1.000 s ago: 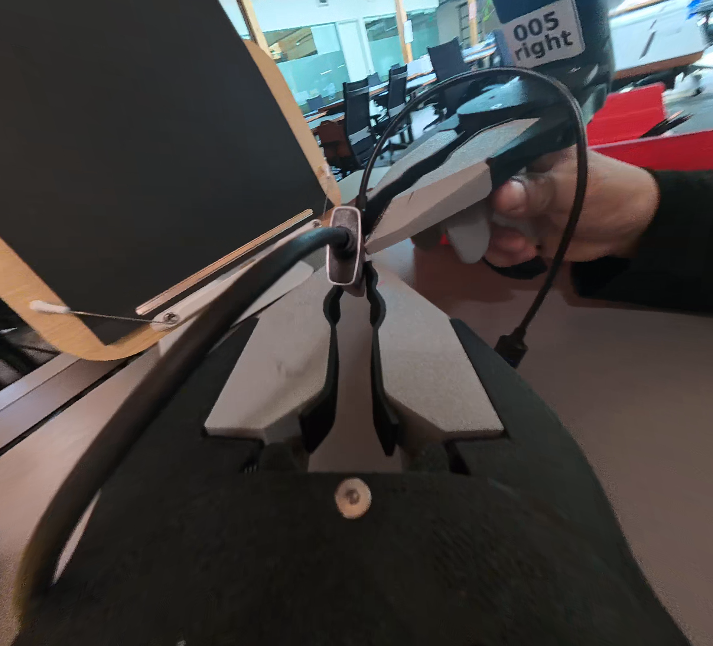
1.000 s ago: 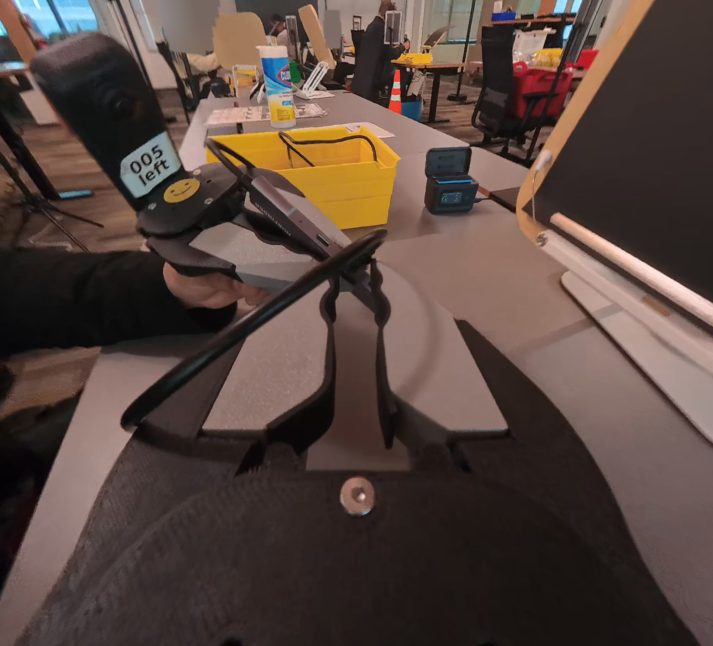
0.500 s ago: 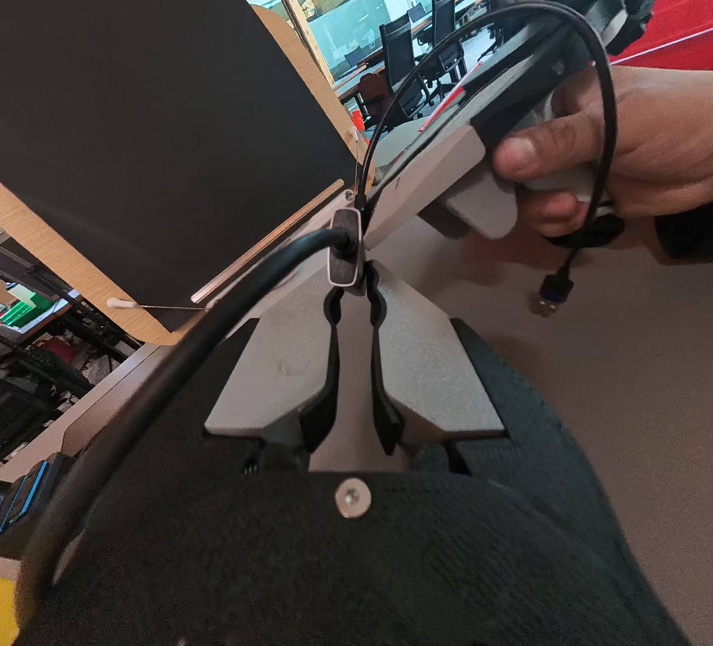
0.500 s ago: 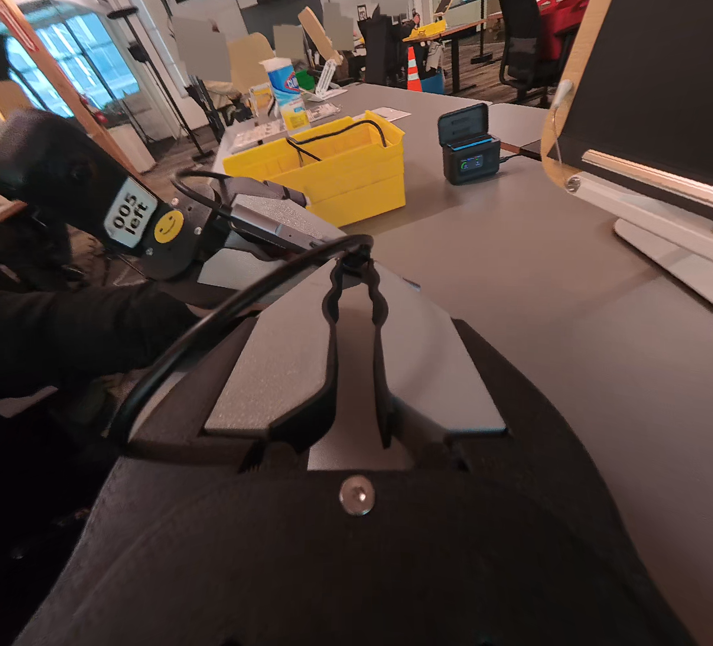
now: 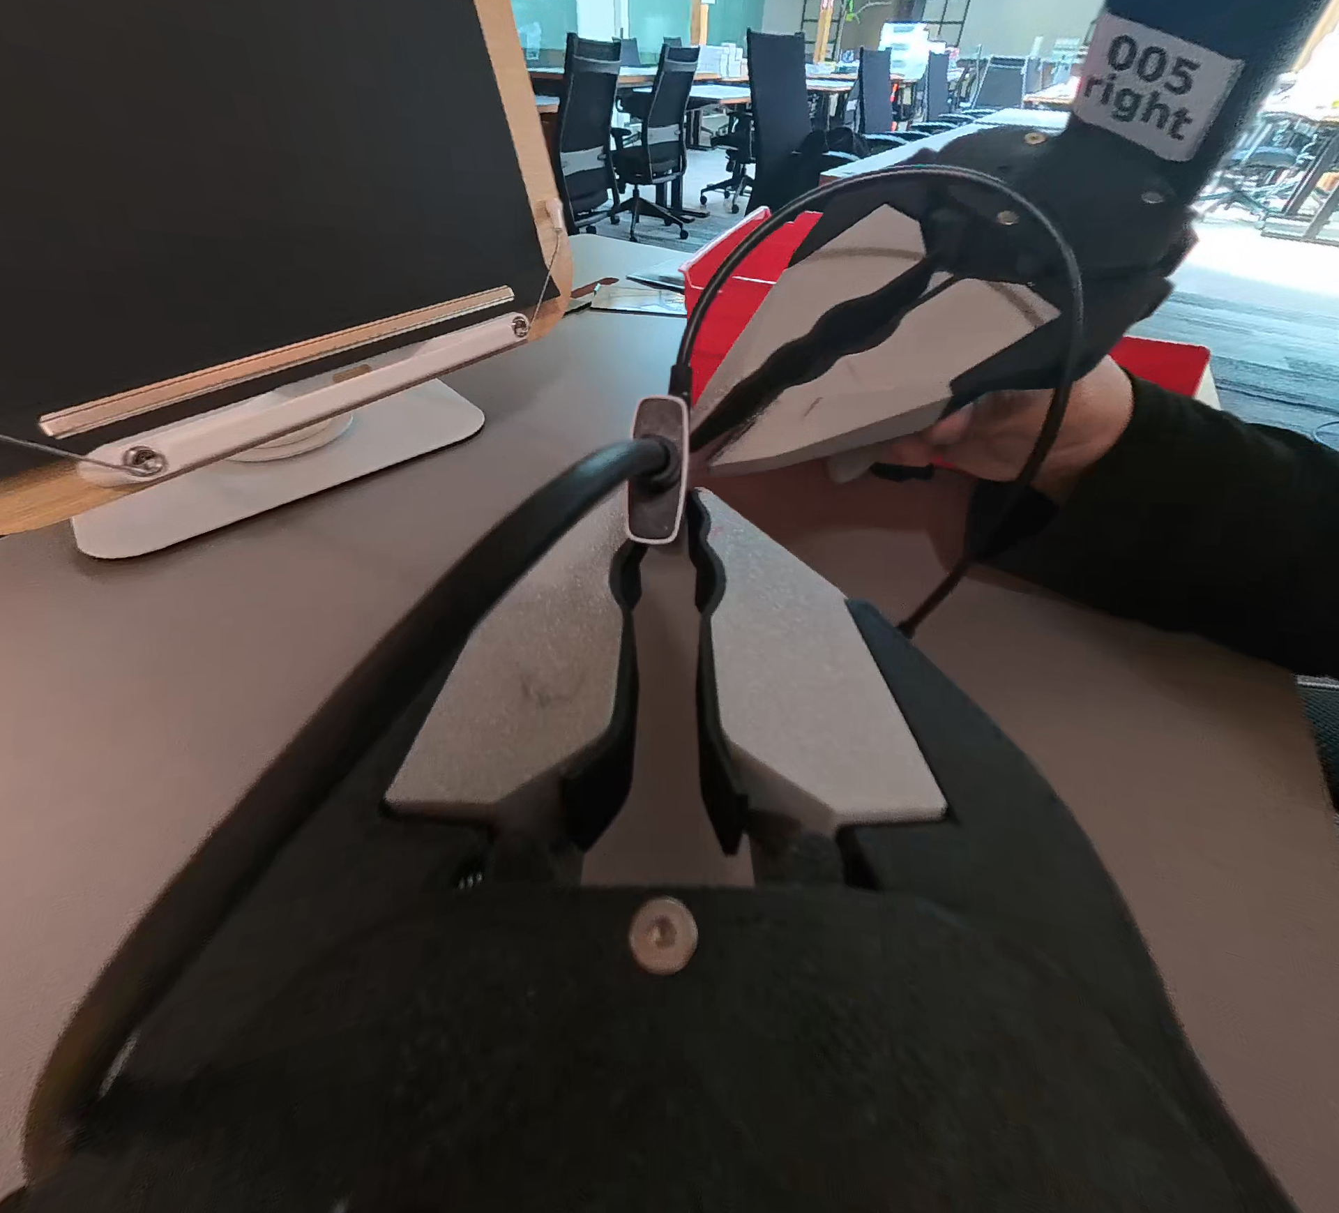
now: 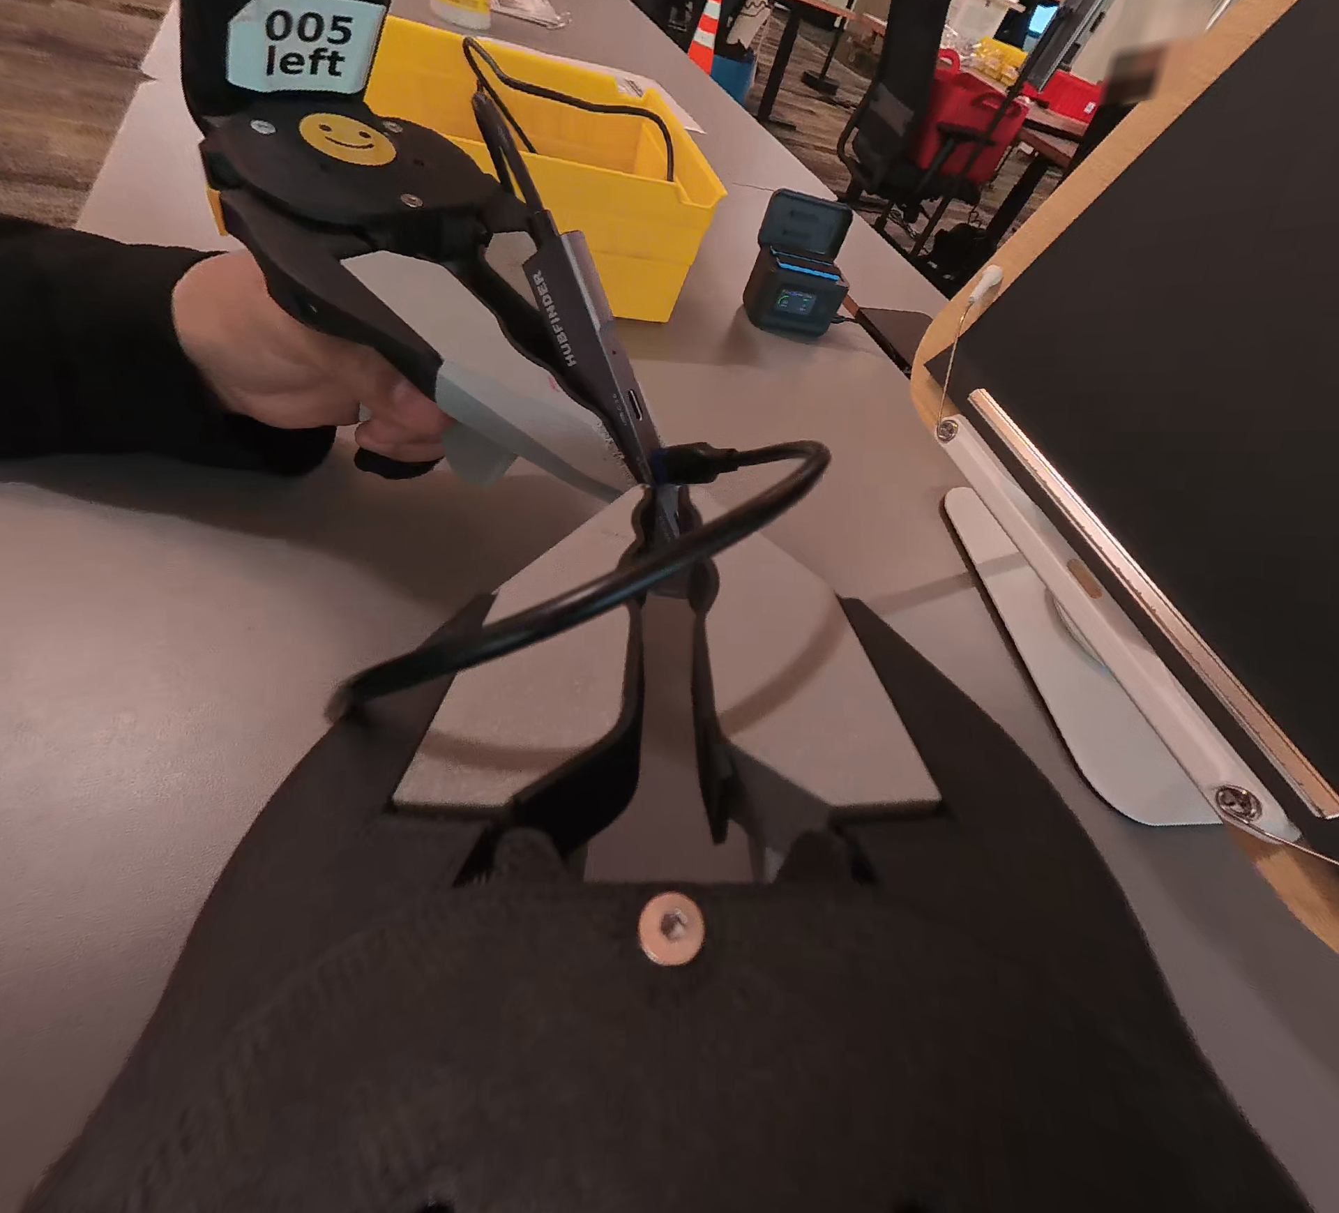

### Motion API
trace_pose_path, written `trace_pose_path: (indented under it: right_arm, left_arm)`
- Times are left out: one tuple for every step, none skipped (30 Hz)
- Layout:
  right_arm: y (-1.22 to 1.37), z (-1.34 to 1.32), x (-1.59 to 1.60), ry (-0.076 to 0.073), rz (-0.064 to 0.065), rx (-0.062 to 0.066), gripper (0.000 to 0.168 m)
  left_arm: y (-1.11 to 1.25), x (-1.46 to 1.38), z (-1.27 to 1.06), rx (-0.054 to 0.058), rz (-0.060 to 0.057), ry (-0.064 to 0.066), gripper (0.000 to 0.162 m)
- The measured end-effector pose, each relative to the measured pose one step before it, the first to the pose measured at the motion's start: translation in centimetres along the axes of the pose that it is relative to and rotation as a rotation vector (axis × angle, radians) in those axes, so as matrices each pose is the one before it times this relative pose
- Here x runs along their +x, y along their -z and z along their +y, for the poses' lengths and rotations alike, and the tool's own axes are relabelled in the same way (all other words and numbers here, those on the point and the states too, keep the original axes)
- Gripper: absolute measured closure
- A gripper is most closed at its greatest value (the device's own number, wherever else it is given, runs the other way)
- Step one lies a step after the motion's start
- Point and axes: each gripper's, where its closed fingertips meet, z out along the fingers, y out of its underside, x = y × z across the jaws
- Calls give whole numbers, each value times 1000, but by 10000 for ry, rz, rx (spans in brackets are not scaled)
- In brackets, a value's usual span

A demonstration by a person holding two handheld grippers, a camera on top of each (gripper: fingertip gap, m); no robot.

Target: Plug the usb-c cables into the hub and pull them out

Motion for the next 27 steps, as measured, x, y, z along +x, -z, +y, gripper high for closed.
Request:
trace_pose_path:
  right_arm:
    - [100,-140,-3,-11,-21,79,166]
    - [146,-280,32,-63,-22,178,166]
    - [154,-316,118,-156,-1,214,166]
    - [133,-246,23,-246,-109,193,168]
    - [118,-230,-72,-317,-206,196,168]
    - [95,-167,-17,-340,-190,158,167]
    - [71,-89,173,-329,-64,96,162]
    - [64,-24,382,-282,78,47,153]
    - [91,-10,174,-183,-20,44,151]
    - [92,-130,-10,-123,-97,110,150]
    - [51,-209,-175,-90,-153,149,150]
    - [35,-186,-184,-65,-135,118,151]
    - [12,-108,-151,-41,-102,62,152]
    - [14,-106,-145,-39,-105,60,153]
    - [54,-135,-237,-75,-192,94,153]
    - [73,-136,-279,-145,-250,94,154]
    - [62,-112,-446,-178,-395,77,159]
    - [92,-172,-450,-252,-413,108,162]
    - [114,-201,-316,-258,-349,130,163]
    - [108,-149,-228,-287,-295,101,163]
    - [71,-99,-146,-224,-224,83,163]
    - [34,-89,-135,-137,-162,91,164]
    - [2,-89,-137,-100,-137,87,164]
    - [-37,-49,-97,-92,-94,59,164]
    - [-45,-25,-43,-82,-50,50,164]
    - [-31,-13,-24,-52,-28,46,164]
    - [-7,-5,-40,-40,-41,27,164]
  left_arm:
    - [37,-148,-2,18,-47,62,155]
    - [29,55,-43,38,102,86,155]
    - [29,195,-118,78,178,125,155]
    - [55,173,-206,139,147,109,154]
    - [52,148,-174,108,123,74,154]
    - [66,87,-148,85,101,89,154]
    - [70,62,-134,79,89,97,155]
    - [65,131,-135,78,130,102,155]
    - [51,169,-155,100,144,85,155]
    - [26,160,-109,66,127,75,155]
    - [-10,118,-14,15,86,37,155]
    - [-34,173,18,-11,106,-4,154]
    - [-49,281,-15,19,151,-28,154]
    - [-54,381,-48,33,192,-41,154]
    - [-35,261,-64,42,122,-35,154]
    - [17,219,-95,53,125,-27,154]
    - [34,281,-100,50,197,23,154]
    - [64,355,-163,98,257,62,154]
    - [25,394,-178,101,262,77,154]
    - [-15,284,-114,69,166,32,154]
    - [-23,188,-82,40,81,-35,154]
    - [4,143,-67,24,51,-75,154]
    - [37,121,-78,13,47,-58,154]
    - [54,66,-42,1,40,-9,154]
    - [39,17,-28,2,17,27,154]
    - [23,-12,-13,19,6,25,154]
    - [-2,8,-11,20,10,23,154]
